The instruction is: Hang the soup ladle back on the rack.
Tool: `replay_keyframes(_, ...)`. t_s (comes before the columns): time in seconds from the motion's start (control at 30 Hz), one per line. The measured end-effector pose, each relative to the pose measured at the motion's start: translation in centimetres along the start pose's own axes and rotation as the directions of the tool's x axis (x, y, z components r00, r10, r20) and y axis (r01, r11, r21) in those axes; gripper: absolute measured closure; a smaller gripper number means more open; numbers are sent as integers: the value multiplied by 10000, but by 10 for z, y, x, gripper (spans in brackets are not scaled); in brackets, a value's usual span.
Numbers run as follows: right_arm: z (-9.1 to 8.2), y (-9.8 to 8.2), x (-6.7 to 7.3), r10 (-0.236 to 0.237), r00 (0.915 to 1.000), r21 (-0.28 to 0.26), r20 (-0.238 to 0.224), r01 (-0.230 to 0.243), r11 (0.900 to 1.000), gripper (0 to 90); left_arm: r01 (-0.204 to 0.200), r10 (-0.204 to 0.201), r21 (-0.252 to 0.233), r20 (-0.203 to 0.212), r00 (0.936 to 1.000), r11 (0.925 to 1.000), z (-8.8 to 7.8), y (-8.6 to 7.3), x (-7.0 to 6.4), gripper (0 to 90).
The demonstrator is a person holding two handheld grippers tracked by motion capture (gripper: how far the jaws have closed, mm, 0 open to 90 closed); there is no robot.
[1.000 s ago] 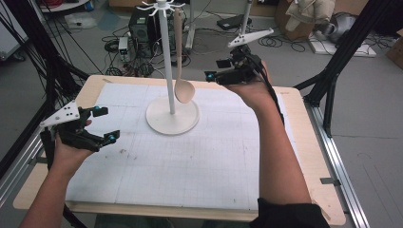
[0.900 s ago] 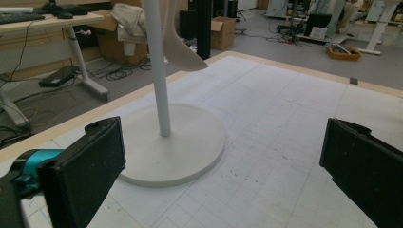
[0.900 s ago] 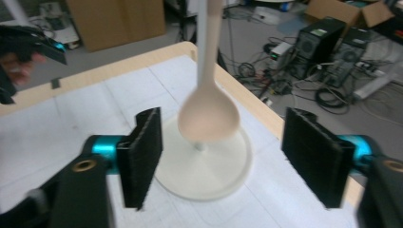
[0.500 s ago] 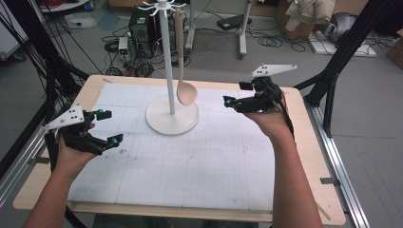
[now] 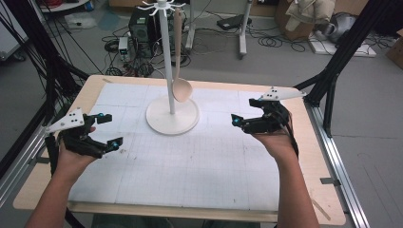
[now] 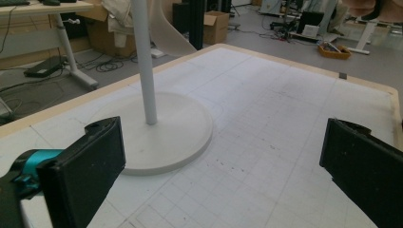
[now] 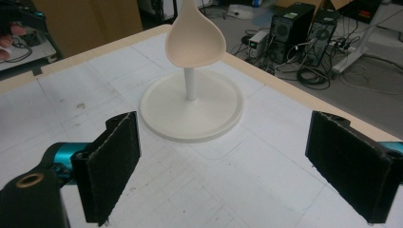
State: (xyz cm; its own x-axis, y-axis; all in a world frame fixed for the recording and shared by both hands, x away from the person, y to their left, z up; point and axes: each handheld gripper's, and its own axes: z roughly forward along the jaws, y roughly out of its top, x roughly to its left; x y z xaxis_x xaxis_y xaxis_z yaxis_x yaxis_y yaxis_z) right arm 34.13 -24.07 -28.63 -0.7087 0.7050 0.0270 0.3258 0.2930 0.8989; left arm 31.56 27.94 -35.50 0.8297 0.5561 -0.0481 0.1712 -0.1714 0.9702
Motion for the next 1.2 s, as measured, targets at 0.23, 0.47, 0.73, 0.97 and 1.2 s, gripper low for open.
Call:
replay_keyframes(0.23, -2, -17, 2, 211, 9997, 94, 141, -213, 9997, 24, -68, 68, 71, 32, 10000, 10000, 1, -1, 1, 17)
replay_keyframes(0.47, -5, -33, 6, 324, 9986, 110, 414, -329, 9994, 5, -51, 50, 21, 112, 9999, 10000, 2, -1, 1, 17)
replay_keyframes(0.73, -2, -60, 2, 623, 9976, 339, 309, -634, 9974, 5, 166, -167, 103, 39, 9999, 9998, 6, -11, 3, 17)
replay_keyframes(0.97, 7, -69, -3, 745, 9970, 633, 197, -756, 9951, 5, 285, -286, 167, 37, 9996, 9995, 10, -14, 6, 17)
replay_keyframes(1.2, 5, -67, -3, 756, 9969, 579, 200, -767, 9954, 5, 277, -278, 168, 52, 9996, 9995, 11, -15, 6, 17)
